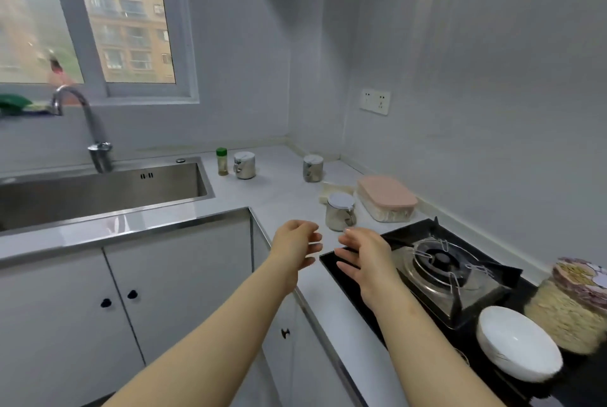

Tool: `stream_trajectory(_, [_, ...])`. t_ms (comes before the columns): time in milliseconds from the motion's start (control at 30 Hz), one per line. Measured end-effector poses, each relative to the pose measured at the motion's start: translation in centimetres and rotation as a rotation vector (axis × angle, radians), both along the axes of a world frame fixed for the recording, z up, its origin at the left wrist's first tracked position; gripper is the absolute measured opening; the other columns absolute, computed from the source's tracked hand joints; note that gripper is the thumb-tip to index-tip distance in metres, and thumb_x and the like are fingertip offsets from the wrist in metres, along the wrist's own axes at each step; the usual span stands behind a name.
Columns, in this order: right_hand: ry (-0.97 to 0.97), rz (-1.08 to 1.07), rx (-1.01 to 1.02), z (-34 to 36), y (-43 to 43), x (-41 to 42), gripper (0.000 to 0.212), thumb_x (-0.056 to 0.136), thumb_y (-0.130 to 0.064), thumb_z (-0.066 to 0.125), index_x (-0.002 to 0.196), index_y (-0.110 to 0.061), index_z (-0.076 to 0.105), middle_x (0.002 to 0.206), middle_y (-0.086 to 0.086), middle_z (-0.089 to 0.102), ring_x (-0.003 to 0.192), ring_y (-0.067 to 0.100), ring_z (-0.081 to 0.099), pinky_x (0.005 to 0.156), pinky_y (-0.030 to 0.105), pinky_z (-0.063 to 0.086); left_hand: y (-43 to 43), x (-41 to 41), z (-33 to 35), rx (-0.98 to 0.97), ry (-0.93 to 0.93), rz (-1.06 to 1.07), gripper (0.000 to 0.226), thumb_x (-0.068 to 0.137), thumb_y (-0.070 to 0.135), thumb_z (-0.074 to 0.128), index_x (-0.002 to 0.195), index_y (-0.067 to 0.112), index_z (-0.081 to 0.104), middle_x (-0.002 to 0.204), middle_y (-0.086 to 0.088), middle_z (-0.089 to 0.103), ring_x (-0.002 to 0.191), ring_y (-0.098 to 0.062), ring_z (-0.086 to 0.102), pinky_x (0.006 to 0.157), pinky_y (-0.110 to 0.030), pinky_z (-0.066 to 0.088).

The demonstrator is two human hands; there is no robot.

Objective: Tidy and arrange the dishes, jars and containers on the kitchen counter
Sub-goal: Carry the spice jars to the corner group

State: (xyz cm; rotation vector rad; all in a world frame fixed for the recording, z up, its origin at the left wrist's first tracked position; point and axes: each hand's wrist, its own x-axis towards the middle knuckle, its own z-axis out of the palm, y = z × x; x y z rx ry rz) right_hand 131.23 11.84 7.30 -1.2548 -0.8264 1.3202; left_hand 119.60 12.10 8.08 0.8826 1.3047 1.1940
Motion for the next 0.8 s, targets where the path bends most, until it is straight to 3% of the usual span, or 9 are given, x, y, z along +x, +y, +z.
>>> stream_trajectory(300, [-0.077, -0.051, -0.118, -3.5, 6.6, -4.9, 0.007, 0.094, -0.014, 0.05, 0.094, -0.013, 0.056, 0.103, 0.009, 0.059, 0.1, 0.026, 0.06, 0.081, 0.034, 0.049, 7.3, -6.7, -2.9, -0.077, 0.01, 0.0, 0.01, 0.095, 0.016, 0.046, 0.098, 0.014, 0.056, 0.083, -0.001, 0.059, 0.072, -0.013, 0.057, 0.067, -0.025, 0.044])
stream_trajectory(500, [-0.099, -0.119, -0.169, -5.2, 12.8, -4.3, 0.009, 0.092, -0.01, 0.049, 0.087, -0.016, 0.053, 0.095, 0.003, 0.055, 0.1, 0.023, 0.056, 0.083, 0.034, 0.047, 12.9, -7.1, -4.9, -0.147, 0.007, -0.016, 0.01, 0.095, 0.015, 0.047, 0.089, 0.017, 0.055, 0.081, -0.001, 0.059, 0.07, -0.013, 0.057, 0.065, -0.024, 0.043])
stream_trajectory(600, [-0.109, -0.145, -0.143, -5.5, 17.2, -3.8, 0.008, 0.091, -0.008, 0.048, 0.096, -0.01, 0.054, 0.098, 0.004, 0.056, 0.091, 0.02, 0.057, 0.074, 0.03, 0.047, 16.9, -6.9, -5.0, -0.15, 0.036, -0.034, 0.008, 0.094, 0.016, 0.048, 0.094, 0.015, 0.055, 0.082, -0.001, 0.059, 0.072, -0.014, 0.058, 0.066, -0.025, 0.045])
stream_trajectory(700, [-0.085, -0.169, -0.069, -5.0, 22.5, -2.9, 0.018, 0.087, -0.001, 0.044, 0.09, 0.016, 0.05, 0.077, 0.003, 0.047, 0.063, 0.017, 0.044, 0.059, 0.025, 0.036, 21.3, -6.3, -4.5, -0.154, 0.06, -0.05, 0.007, 0.094, 0.017, 0.049, 0.094, 0.015, 0.055, 0.081, -0.001, 0.059, 0.071, -0.014, 0.058, 0.067, -0.026, 0.044])
stream_trajectory(733, [-0.066, -0.183, -0.06, -4.8, 24.0, -2.7, 0.016, 0.085, 0.0, 0.043, 0.086, 0.015, 0.048, 0.071, 0.002, 0.043, 0.06, 0.017, 0.041, 0.057, 0.025, 0.034, 22.6, -6.0, -4.2, -0.155, 0.072, -0.057, 0.007, 0.094, 0.017, 0.049, 0.093, 0.015, 0.055, 0.08, -0.001, 0.059, 0.07, -0.013, 0.057, 0.067, -0.025, 0.044])
stream_trajectory(800, [-0.046, -0.195, -0.05, -4.2, 27.0, -2.2, 0.011, 0.085, 0.001, 0.043, 0.076, -0.002, 0.049, 0.065, 0.0, 0.041, 0.059, 0.015, 0.041, 0.053, 0.024, 0.035, 25.8, -5.3, -3.6, -0.144, 0.093, -0.072, 0.007, 0.094, 0.017, 0.049, 0.095, 0.014, 0.055, 0.079, 0.0, 0.059, 0.069, -0.013, 0.057, 0.067, -0.025, 0.044])
